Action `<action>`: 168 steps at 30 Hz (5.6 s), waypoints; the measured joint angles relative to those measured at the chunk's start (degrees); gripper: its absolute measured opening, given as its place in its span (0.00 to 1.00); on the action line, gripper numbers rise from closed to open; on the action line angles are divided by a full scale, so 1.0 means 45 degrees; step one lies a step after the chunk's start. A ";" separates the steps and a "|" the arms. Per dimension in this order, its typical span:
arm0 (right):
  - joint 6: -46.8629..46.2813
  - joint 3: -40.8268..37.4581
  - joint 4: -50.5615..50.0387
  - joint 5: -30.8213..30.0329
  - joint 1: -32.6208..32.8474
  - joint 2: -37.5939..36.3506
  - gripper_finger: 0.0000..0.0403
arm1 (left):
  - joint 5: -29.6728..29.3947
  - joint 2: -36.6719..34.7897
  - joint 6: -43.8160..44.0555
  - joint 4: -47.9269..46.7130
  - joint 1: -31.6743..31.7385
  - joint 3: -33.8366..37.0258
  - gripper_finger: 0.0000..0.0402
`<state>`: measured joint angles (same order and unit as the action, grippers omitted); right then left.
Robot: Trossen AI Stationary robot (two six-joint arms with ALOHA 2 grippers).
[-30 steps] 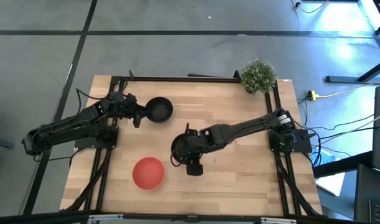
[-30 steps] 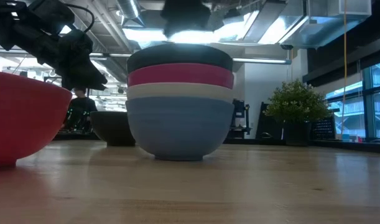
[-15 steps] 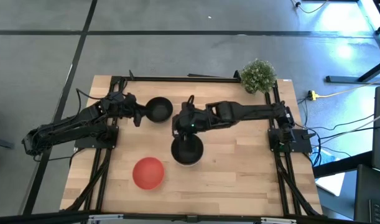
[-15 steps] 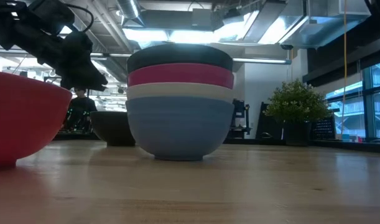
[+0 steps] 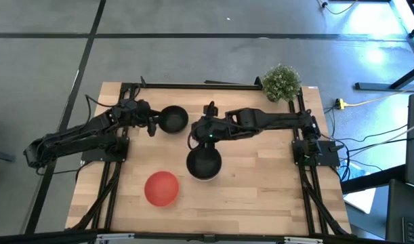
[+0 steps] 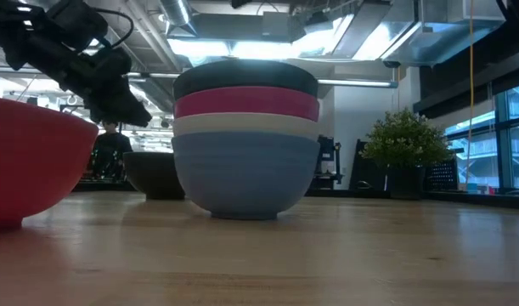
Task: Nest bowls inside each other
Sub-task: Stack the black bowl on top of the black bowl
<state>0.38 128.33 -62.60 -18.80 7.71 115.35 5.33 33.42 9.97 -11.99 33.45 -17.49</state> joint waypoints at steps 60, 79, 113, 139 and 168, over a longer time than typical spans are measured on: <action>-0.3357 -2.4364 1.6181 0.0864 -0.0986 -1.6618 0.50 | 0.0464 0.5005 0.0377 -0.1222 0.0956 -0.3439 0.37; -0.3957 -2.5271 1.9769 0.0862 -0.0991 -1.6691 0.50 | -0.0287 0.5187 0.1663 -0.1638 0.1651 -0.3439 0.37; -0.3985 -2.4553 1.7955 0.0896 -0.0991 -1.6665 0.50 | -0.0578 0.6909 -0.0374 -0.2381 0.2137 -0.3439 0.37; -0.4011 -2.4548 1.7974 0.1100 -0.0991 -1.6665 0.50 | -0.0399 0.6909 -0.0358 -0.3379 0.2137 -0.3439 0.37; -0.4016 -2.4538 1.8047 0.1100 -0.0991 -1.6665 0.50 | -0.0389 0.6909 0.0093 -0.3390 0.2137 -0.3439 0.01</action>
<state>-17.69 17.91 18.61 -13.85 3.25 40.36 3.58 64.51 10.39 -27.24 43.07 -32.97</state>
